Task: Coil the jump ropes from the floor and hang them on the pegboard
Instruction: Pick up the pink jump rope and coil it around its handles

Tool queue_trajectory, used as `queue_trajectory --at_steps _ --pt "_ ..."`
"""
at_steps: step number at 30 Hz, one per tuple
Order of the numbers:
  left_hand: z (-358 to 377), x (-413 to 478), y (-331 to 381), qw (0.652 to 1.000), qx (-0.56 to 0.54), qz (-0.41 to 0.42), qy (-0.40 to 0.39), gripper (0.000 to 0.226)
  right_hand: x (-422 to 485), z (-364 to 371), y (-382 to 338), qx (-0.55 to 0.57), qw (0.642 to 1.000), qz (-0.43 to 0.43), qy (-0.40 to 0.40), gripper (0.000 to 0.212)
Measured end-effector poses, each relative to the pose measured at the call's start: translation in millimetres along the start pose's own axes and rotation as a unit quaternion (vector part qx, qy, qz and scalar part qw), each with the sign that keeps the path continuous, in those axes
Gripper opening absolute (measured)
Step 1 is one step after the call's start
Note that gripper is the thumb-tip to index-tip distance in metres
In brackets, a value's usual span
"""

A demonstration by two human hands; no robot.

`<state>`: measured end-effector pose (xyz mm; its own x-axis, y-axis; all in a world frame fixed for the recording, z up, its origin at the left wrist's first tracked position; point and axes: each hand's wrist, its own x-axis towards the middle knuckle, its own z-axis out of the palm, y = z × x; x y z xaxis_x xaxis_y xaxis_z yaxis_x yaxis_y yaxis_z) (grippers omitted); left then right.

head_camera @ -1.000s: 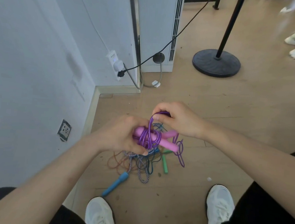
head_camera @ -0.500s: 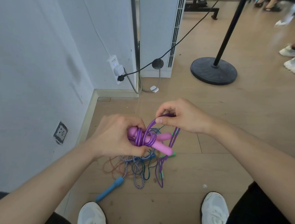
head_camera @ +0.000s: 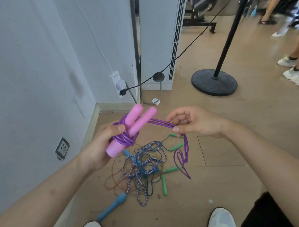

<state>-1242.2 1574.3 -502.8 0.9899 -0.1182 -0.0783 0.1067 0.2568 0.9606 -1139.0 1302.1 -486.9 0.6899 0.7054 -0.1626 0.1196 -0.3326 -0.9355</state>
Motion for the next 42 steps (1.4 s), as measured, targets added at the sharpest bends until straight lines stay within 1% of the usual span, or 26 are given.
queue_trajectory --at_steps 1,2,3,4,6,8,9,10,12,14,16,18,21,23,25,27,29,31,34,35,36,37,38,40,42 --pt "1 1 0 0.999 -0.046 -0.012 0.009 0.067 0 0 0 -0.003 1.000 0.005 0.001 0.030" --pt "3 0 3 0.996 -0.080 -0.022 0.017 0.051 0 0 1 -0.005 1.000 0.009 0.003 0.030" --pt "3 0 3 0.995 -0.097 -0.028 0.024 0.029 0 0 2 -0.009 1.000 0.015 0.004 0.029" --pt "6 -1 5 0.993 -0.102 -0.034 0.041 0.016 0 0 3 -0.016 1.000 0.024 0.006 0.028" --pt "5 0 5 0.990 -0.098 -0.045 0.087 0.017 1 2 8 -0.042 0.998 0.050 0.003 0.027" --pt "-2 4 3 0.983 -0.105 -0.042 0.143 0.014 1 3 15 -0.085 0.993 0.080 -0.006 0.024" --pt "-8 7 1 0.980 -0.103 -0.038 0.169 0.017 1 3 20 -0.107 0.990 0.092 -0.005 0.021" --pt "-14 10 1 0.975 -0.082 -0.048 0.200 0.021 2 4 23 -0.122 0.987 0.101 0.002 0.017" --pt "-26 15 -1 0.960 -0.006 -0.077 0.270 0.032 2 4 28 -0.137 0.984 0.108 0.022 0.012" --pt "-35 18 -4 0.938 0.044 -0.097 0.329 0.044 3 5 29 -0.171 0.978 0.112 0.030 0.012" --pt "-41 21 -8 0.928 0.069 -0.093 0.355 0.051 3 8 26 -0.239 0.965 0.102 0.026 0.018" --pt "-44 25 -10 0.919 0.115 -0.065 0.373 0.056 0 16 19 -0.290 0.954 0.071 0.026 0.021" --pt "-49 28 -14 0.885 0.253 -0.040 0.389 0.061 -6 32 5 -0.320 0.947 0.015 0.021 0.020" --pt "-48 27 -17 0.863 0.347 -0.033 0.366 0.059 -9 40 -4 -0.326 0.945 -0.016 0.022 0.017" --pt "-44 25 -19 0.835 0.463 -0.027 0.298 0.056 -12 42 -12 -0.319 0.946 -0.046 0.033 0.015" --pt "-34 22 -21 0.788 0.579 -0.022 0.207 0.053 -12 39 -17 -0.313 0.945 -0.079 0.054 0.015" --pt "-23 19 -25 0.726 0.673 0.012 0.140 0.052 -11 35 -19 -0.314 0.941 -0.105 0.074 0.015" --pt "-17 18 -32 0.676 0.728 0.071 0.088 0.056 -9 33 -18 -0.314 0.938 -0.115 0.088 0.015" --pt "-12 20 -42 0.612 0.774 0.161 -0.013 0.061 -6 35 -18 -0.318 0.934 -0.129 0.100 0.013" --pt "-11 21 -44 0.597 0.779 0.187 -0.048 0.062 -5 36 -18 -0.317 0.934 -0.131 0.101 0.012" --pt "-9 21 -46 0.589 0.778 0.204 -0.079 0.064 -5 36 -18 -0.316 0.934 -0.133 0.102 0.011" --pt "-7 20 -46 0.590 0.772 0.213 -0.105 0.066 -4 35 -17 -0.316 0.933 -0.135 0.107 0.010" --pt "-6 20 -47 0.598 0.761 0.220 -0.123 0.066 -3 34 -16 -0.316 0.932 -0.134 0.115 0.008" --pt "-2 16 -47 0.634 0.726 0.223 -0.144 0.063 -2 29 -12 -0.304 0.934 -0.119 0.145 0.004" --pt "4 11 -45 0.679 0.684 0.227 -0.141 0.056 0 20 -9 -0.281 0.938 -0.097 0.177 0.008"
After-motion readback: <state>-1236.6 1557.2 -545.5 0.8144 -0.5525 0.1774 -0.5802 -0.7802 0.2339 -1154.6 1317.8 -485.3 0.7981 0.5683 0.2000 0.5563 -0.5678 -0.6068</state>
